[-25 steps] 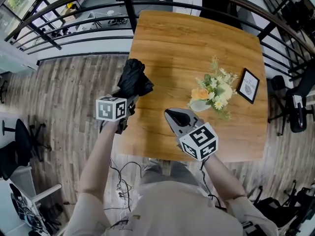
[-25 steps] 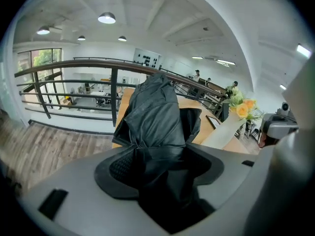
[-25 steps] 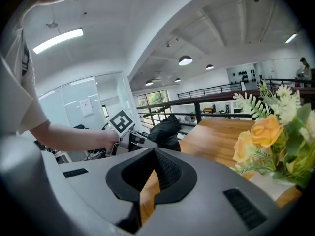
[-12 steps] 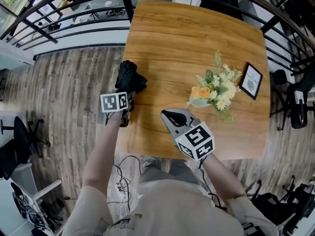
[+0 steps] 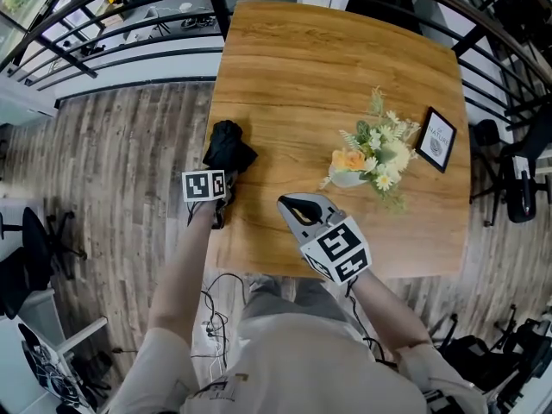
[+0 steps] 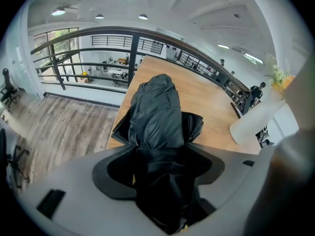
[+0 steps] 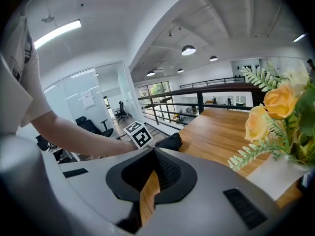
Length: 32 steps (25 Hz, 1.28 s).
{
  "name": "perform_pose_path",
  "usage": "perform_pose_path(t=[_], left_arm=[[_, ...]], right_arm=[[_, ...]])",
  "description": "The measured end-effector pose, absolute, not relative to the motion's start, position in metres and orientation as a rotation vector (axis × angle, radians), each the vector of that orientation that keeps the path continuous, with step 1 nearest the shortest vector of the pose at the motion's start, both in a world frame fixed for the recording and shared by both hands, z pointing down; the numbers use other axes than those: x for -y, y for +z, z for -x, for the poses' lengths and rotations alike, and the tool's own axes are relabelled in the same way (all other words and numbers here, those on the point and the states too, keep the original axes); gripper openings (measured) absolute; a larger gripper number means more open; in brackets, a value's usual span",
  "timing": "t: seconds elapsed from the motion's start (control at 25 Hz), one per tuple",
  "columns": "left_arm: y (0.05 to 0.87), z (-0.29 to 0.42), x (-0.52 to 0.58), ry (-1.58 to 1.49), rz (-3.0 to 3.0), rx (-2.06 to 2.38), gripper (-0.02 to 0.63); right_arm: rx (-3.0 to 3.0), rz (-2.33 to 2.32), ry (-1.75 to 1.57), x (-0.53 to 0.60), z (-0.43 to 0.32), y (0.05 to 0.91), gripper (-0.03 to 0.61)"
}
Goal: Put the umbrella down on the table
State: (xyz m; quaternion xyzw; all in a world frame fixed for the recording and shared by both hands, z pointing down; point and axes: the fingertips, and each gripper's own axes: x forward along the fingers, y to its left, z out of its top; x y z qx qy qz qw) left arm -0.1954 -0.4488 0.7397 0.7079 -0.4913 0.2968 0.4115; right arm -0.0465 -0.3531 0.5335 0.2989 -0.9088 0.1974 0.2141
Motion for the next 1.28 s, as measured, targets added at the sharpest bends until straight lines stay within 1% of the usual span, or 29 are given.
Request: perform_pose_path(t=[0.2, 0.32, 0.52, 0.76, 0.88, 1.0, 1.28], left_arm=[[0.732, 0.202, 0.449, 0.750, -1.793, 1.266, 0.310], [0.709, 0.206, 0.452, 0.769, -1.845, 1.311, 0.311], [0.644, 0.202, 0.457, 0.694, -1.993, 1.348, 0.310], [0.543, 0.193, 0.447, 0.553, -2.161, 1.331, 0.306], [0.483, 0.195, 0.440, 0.524, -2.270, 1.383, 0.256], [0.429, 0.194, 0.426, 0.482, -2.375, 1.425, 0.221], [0.329, 0.192, 0.386, 0.359, -2.583, 1.519, 0.133]], right_arm=[[2.540, -0.815, 0.524, 0.356, 0.053, 0.523, 0.028], [2.565, -0.821, 0.519, 0.359, 0.058, 0.507, 0.028], [2.631, -0.862, 0.422, 0.362, 0.066, 0.460, 0.028], [2.694, -0.970, 0.312, 0.359, 0.053, 0.401, 0.028], [2.731, -1.022, 0.241, 0.354, 0.047, 0.367, 0.028], [2.767, -1.067, 0.177, 0.346, 0.040, 0.336, 0.028], [2.836, -1.132, 0.012, 0.327, 0.029, 0.272, 0.028]])
